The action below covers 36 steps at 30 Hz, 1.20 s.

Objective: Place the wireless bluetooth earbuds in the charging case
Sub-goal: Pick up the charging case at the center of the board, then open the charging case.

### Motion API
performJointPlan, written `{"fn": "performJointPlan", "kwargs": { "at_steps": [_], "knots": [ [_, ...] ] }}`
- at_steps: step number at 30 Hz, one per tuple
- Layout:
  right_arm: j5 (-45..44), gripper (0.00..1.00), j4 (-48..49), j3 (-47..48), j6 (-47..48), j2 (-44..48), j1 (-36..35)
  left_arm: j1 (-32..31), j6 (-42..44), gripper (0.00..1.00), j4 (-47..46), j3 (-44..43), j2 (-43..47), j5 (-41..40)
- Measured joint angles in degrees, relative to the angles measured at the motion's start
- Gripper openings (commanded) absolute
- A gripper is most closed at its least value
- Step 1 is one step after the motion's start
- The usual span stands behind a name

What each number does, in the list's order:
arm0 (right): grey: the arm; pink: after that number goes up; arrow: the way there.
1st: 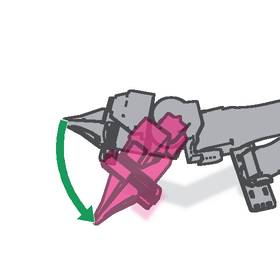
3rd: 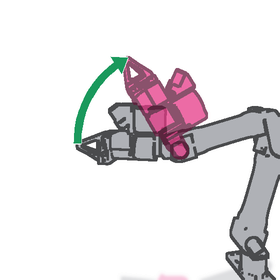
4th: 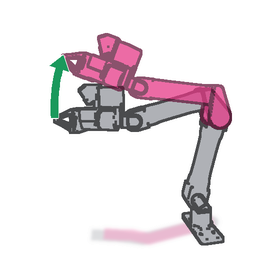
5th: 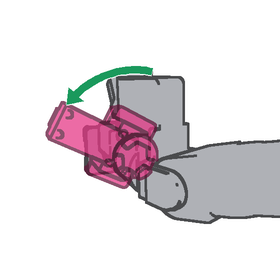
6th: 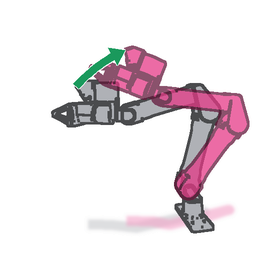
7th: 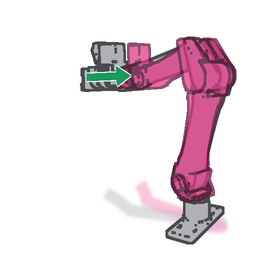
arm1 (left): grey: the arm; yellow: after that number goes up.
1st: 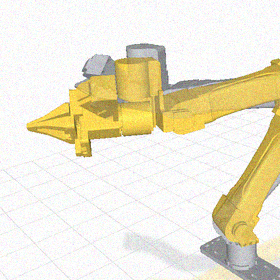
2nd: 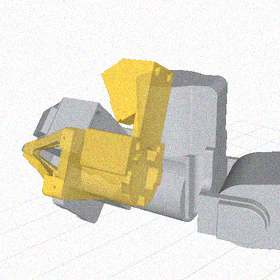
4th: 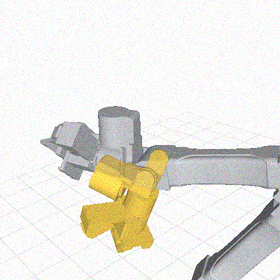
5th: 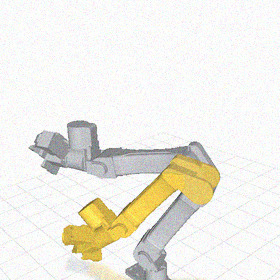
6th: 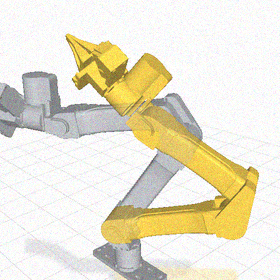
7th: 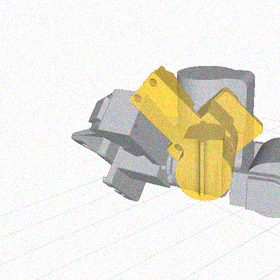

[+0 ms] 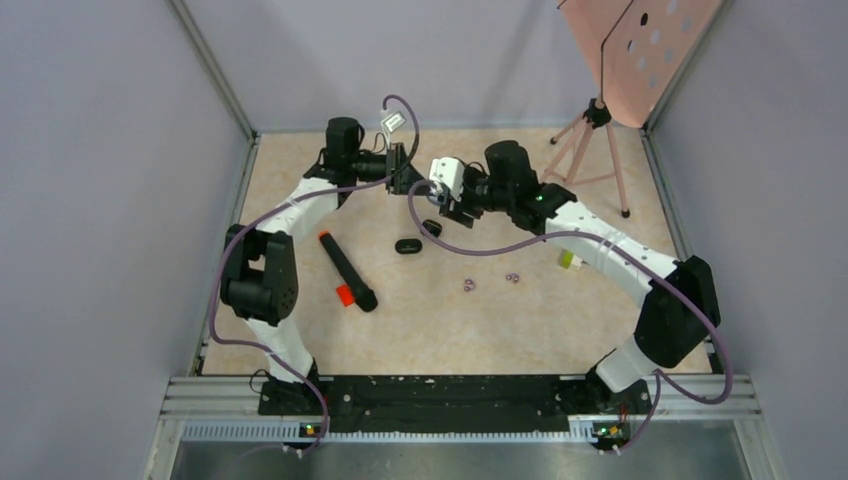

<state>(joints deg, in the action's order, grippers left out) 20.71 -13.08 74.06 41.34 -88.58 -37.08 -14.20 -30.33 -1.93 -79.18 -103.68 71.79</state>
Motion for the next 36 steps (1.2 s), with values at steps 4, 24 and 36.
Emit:
{"fn": "performJointPlan", "kwargs": {
  "at_steps": [4,24,36],
  "knots": [
    [7.23,0.67,-8.5,5.86,-4.74,-0.31,2.78,-0.94,1.49,0.0,-1.57,0.22,0.02,1.75],
    [32.7,0.55,-32.5,21.77,-16.44,-8.39,12.48,-4.55,36.72,0.0,-2.82,13.09,14.36,-3.56],
    [35.39,0.33,-32.7,21.55,-16.37,-8.41,12.44,-5.4,21.64,0.0,-20.02,14.73,14.27,-3.93]
  ]
}}
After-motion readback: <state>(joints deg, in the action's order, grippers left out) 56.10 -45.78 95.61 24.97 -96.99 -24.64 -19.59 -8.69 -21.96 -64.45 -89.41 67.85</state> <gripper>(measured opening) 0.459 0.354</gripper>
